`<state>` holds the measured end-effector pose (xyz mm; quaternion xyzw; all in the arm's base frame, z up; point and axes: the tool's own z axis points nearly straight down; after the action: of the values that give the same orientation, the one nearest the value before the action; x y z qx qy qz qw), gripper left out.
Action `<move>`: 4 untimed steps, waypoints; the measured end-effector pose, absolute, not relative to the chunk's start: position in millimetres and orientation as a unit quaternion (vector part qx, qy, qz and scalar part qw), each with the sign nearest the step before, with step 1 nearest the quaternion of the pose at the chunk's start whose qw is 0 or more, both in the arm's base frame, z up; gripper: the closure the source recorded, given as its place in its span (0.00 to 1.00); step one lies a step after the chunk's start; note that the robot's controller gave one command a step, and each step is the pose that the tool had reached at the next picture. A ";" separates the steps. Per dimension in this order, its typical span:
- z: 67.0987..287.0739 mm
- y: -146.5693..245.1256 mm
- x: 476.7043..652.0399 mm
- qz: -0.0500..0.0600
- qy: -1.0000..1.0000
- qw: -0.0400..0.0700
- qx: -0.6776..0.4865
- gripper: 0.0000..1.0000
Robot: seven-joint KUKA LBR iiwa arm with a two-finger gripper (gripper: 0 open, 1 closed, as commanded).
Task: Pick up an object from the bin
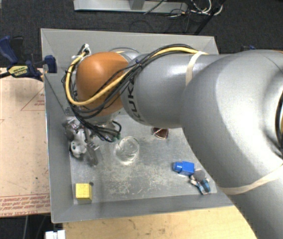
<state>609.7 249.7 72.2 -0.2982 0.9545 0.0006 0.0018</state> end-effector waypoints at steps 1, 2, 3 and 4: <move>70.3 253.5 617.7 0.001 0.932 0.002 -0.363 1.00; 70.0 253.3 617.5 0.001 0.932 0.002 -0.363 1.00; 72.8 253.0 616.3 0.001 0.932 0.000 -0.364 1.00; 92.1 252.5 614.0 0.001 0.932 -0.005 -0.364 1.00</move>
Offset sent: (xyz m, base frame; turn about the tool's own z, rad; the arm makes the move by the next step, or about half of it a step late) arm 0.0000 0.0000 0.0000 0.0000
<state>614.0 252.5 92.1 -0.3636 0.9316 0.0011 -0.0046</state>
